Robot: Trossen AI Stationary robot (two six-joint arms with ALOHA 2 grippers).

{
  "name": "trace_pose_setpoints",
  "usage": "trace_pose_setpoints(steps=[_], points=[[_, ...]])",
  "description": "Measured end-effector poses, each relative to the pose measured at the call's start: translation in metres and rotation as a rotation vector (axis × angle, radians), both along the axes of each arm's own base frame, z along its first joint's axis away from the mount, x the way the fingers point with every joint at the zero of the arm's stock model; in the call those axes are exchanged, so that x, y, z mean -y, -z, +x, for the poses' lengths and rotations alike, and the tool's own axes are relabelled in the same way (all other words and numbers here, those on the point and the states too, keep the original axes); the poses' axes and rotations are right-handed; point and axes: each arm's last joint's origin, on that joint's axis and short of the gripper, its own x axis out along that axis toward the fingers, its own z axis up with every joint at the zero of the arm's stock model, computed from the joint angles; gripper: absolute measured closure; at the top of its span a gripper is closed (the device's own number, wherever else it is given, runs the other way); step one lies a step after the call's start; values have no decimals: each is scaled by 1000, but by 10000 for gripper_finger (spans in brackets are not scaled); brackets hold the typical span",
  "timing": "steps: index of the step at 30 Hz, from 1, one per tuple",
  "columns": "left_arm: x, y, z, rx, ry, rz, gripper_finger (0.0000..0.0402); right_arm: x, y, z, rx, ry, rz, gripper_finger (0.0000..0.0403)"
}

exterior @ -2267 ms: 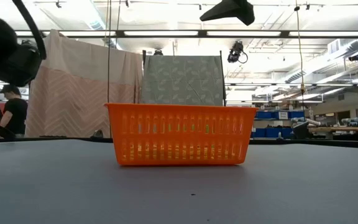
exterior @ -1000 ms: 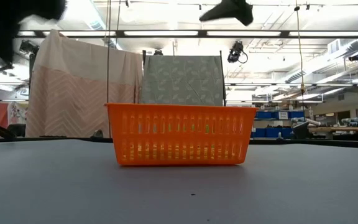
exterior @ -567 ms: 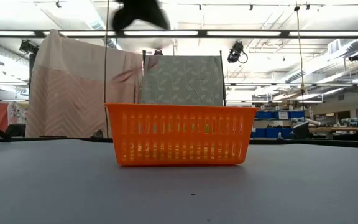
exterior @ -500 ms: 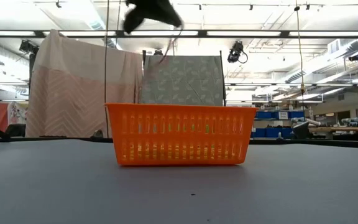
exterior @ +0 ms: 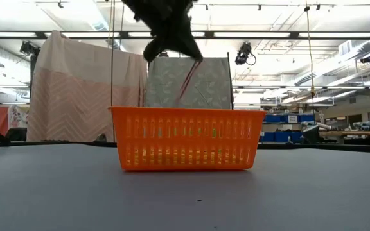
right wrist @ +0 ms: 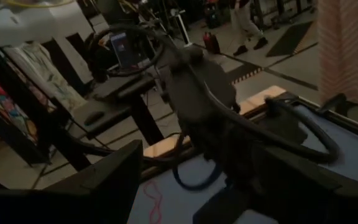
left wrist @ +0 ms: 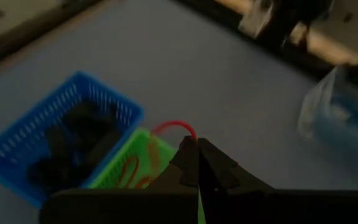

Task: Sort rubber bands into baskets
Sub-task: Put the red rubber band into the green bin

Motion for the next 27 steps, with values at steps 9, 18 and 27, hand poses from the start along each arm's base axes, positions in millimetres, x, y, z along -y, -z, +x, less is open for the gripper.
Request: trace_pose_setpoints(steps=[9,18,27], points=[[13,69,29,-194,22,-93,401,0,2,0,-13,4,3,92],[16,70,47,-35,103,-161,397,0,1,0,-12,5,3,92],[15,57,56,119,177,-121,398,0,2,0,-16,8,2,92]])
